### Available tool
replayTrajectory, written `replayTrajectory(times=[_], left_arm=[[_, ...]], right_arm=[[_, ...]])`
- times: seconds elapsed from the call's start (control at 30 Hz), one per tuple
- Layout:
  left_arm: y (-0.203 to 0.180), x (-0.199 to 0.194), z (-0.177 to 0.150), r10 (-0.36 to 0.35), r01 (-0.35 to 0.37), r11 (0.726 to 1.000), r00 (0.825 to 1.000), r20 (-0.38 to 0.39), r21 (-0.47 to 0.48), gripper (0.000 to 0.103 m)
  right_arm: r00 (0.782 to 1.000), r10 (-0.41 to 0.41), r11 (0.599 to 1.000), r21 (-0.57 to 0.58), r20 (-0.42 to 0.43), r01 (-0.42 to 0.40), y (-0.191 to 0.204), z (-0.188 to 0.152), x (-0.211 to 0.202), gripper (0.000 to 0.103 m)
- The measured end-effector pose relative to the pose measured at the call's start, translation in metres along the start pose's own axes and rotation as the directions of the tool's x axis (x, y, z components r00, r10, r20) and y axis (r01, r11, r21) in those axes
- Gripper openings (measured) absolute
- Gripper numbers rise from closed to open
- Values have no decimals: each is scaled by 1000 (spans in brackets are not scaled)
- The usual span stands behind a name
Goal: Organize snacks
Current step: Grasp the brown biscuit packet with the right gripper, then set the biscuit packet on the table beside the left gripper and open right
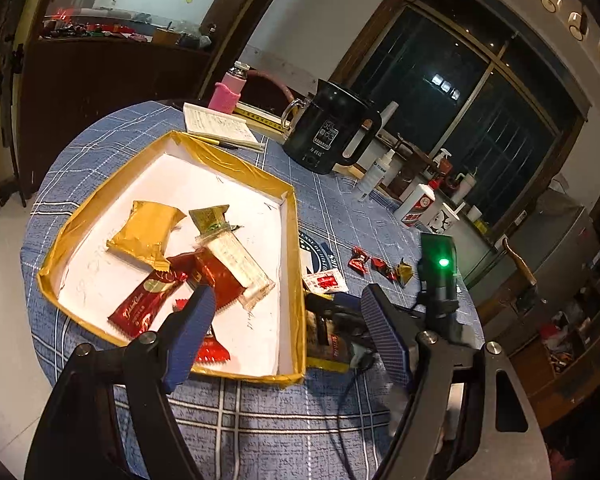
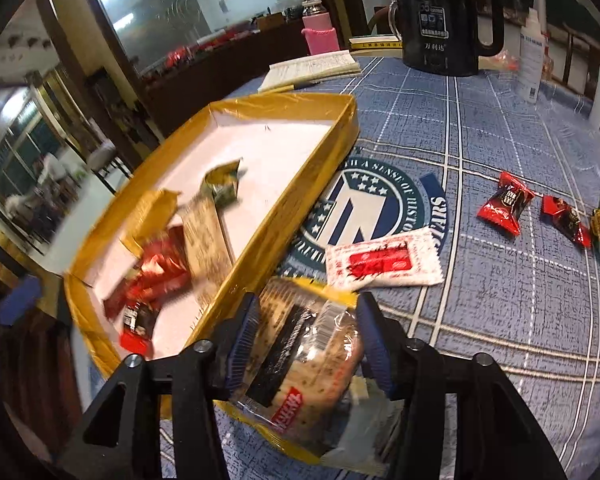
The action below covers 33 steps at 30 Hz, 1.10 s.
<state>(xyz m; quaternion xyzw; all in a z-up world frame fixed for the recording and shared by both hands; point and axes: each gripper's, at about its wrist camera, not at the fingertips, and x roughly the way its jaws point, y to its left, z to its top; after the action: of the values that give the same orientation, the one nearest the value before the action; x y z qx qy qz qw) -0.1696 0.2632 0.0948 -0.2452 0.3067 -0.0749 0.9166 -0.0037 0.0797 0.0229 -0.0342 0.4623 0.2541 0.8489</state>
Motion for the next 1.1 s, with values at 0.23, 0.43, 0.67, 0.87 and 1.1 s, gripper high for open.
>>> replayTrajectory(times=[0.23,0.43,0.67,0.87,1.1], left_arm=[[-20,-11,-12,2,-3,999,1000,9,41,75],[-26,-9,-15,2,-2,999,1000,1,45,75],[-35,-2,-18,-28,29,997,999,-18,66,75],[-48,8,-23,-57,62,993,997,-52,96,75],[-71,36,-35,-71,87,989,989,-132,120,75]], right_arm=[[987,-158,984,-80,21,159,22,-10,6,68],[976,-217,970,-105,19,217,11,-23,-4,68],[965,-261,964,-45,22,261,-49,-40,-33,67],[983,-141,977,178,114,119,-134,-57,-100,69],[993,-110,979,179,30,103,-156,-90,-99,61]])
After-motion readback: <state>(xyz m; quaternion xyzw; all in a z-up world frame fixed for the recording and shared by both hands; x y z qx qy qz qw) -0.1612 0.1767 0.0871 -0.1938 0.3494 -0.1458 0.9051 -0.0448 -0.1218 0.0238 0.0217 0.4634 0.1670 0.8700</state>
